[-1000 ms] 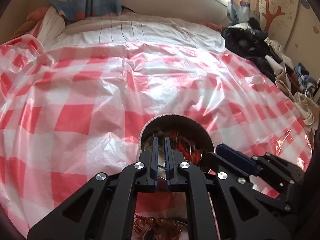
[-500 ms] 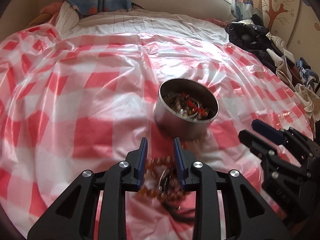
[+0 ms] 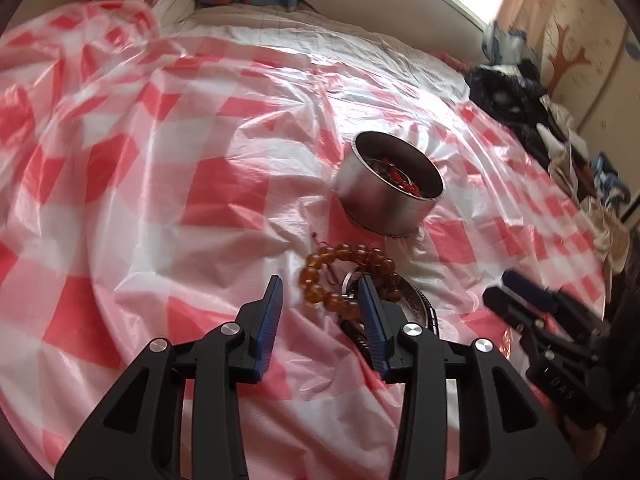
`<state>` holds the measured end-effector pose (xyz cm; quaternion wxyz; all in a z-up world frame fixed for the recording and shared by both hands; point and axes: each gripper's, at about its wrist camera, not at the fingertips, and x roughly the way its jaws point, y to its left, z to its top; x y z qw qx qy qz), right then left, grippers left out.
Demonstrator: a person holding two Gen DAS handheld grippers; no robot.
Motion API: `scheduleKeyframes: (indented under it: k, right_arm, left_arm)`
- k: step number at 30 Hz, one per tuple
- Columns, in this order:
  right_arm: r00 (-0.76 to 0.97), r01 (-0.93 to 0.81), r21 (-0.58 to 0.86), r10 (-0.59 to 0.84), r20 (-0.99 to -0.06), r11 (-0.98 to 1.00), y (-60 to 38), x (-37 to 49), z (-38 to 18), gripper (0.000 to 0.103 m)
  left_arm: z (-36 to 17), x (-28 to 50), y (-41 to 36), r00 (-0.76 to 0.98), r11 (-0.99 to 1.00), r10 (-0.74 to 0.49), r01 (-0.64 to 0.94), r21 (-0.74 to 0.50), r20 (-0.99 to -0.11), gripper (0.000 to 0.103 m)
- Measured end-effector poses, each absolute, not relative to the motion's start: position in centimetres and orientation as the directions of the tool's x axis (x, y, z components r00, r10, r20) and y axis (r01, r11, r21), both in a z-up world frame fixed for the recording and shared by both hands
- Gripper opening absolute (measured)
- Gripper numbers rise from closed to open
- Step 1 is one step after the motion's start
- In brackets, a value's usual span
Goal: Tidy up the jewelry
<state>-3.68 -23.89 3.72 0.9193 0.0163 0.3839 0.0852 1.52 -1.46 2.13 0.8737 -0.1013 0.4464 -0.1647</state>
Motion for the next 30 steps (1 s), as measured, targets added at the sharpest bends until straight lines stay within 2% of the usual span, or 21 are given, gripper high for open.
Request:
scheduleKeyframes:
  k: [4,11,17,20,21,23,24,25,30]
  right_arm:
    - [0.654,-0.148,0.187,0.238,-0.718,0.971,-24.2,-3.4,2.3,0.041]
    - [0.643,-0.194,0.180,0.264,-0.719,0.964,-22.4,-3.5,1.5,0.041]
    - [0.645,-0.191,0.173,0.256,-0.720,0.966,-22.2,-3.6,1.3,0.042]
    - [0.646,-0.191,0.167,0.252,-0.720,0.967,-22.2,-3.5,1.3,0.043]
    - [0.647,-0.192,0.166,0.251,-0.720,0.967,-22.2,-3.4,1.3,0.043]
    - [0.647,-0.192,0.166,0.252,-0.720,0.967,-22.2,-3.3,1.3,0.043]
    - [0.648,-0.192,0.164,0.251,-0.719,0.967,-22.2,-3.3,1.3,0.043]
    - [0.650,-0.193,0.164,0.251,-0.718,0.967,-22.3,-3.3,1.4,0.043]
    - [0.663,-0.195,0.167,0.255,-0.704,0.966,-22.3,-3.4,1.7,0.043]
  left_arm:
    - [2.2,1.2,-0.1,0.567,0.927,-0.371,0.176,-0.333,-0.735,0.037]
    - [2.2,1.1,-2.1,0.565,0.939,-0.341,0.243,-0.244,-0.751,0.037]
    - [1.3,2.8,-3.0,0.542,0.929,-0.369,0.229,-0.290,-0.755,0.038]
    - [0.7,3.2,-4.1,0.535,0.939,-0.342,0.236,-0.252,-0.772,0.038]
    - [0.7,3.2,-4.2,0.540,0.941,-0.334,0.234,-0.244,-0.773,0.033]
    - [1.1,3.2,-3.8,0.551,0.943,-0.330,0.230,-0.240,-0.767,0.010]
    - [1.3,3.2,-3.5,0.555,0.942,-0.335,0.229,-0.247,-0.761,0.007]
    - [1.6,3.1,-3.2,0.562,0.939,-0.343,0.224,-0.261,-0.753,0.000]
    - [2.7,2.7,-0.7,0.605,0.934,-0.351,0.170,-0.315,-0.715,0.000]
